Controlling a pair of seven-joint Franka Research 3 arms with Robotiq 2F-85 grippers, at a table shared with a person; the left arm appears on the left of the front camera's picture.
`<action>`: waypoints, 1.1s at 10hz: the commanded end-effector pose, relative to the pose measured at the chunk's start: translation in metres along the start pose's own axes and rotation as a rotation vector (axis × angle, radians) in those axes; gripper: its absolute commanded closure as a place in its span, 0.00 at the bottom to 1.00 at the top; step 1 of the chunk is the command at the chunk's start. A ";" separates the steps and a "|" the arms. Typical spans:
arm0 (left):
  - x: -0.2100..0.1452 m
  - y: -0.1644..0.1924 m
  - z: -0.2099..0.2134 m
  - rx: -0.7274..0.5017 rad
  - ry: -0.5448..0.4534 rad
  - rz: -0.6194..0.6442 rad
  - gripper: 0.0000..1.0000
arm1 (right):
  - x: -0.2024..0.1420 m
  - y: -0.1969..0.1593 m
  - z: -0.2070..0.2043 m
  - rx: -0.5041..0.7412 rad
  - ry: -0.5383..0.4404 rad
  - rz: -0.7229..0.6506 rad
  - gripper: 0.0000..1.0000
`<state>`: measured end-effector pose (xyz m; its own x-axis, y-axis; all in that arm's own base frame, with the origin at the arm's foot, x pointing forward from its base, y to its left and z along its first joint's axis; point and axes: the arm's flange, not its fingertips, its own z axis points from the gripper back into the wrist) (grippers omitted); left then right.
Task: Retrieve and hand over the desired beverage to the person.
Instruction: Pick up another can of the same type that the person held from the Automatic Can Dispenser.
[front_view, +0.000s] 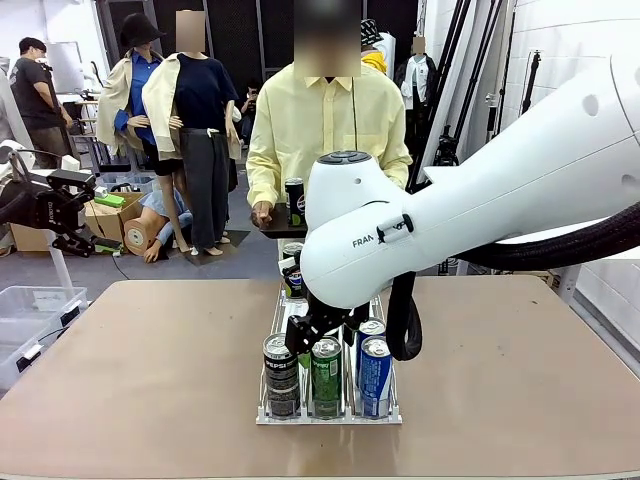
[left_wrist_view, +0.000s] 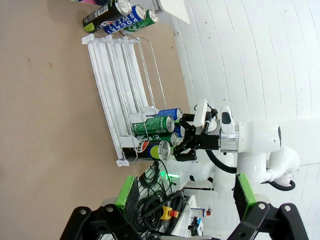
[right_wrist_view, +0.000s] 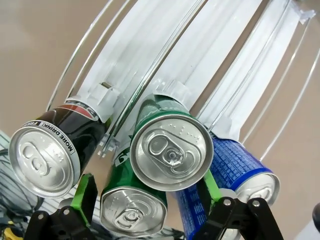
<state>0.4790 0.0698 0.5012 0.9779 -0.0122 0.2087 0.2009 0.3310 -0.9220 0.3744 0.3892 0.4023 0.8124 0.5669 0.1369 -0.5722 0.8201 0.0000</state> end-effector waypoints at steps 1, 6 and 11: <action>0.000 -0.001 0.002 0.001 -0.003 0.000 0.00 | 0.010 0.006 -0.006 0.025 0.046 -0.015 0.00; 0.000 -0.001 0.002 0.001 -0.003 0.000 0.00 | 0.012 0.007 -0.006 0.012 0.080 -0.035 0.05; 0.000 -0.001 0.002 0.001 -0.003 0.000 0.00 | 0.015 0.008 -0.009 0.034 0.158 -0.039 0.29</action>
<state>0.4790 0.0698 0.5012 0.9779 -0.0122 0.2087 0.2009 0.3310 -0.9220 0.3804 0.3977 0.3933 0.8264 0.5631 0.0012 -0.5630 0.8263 0.0118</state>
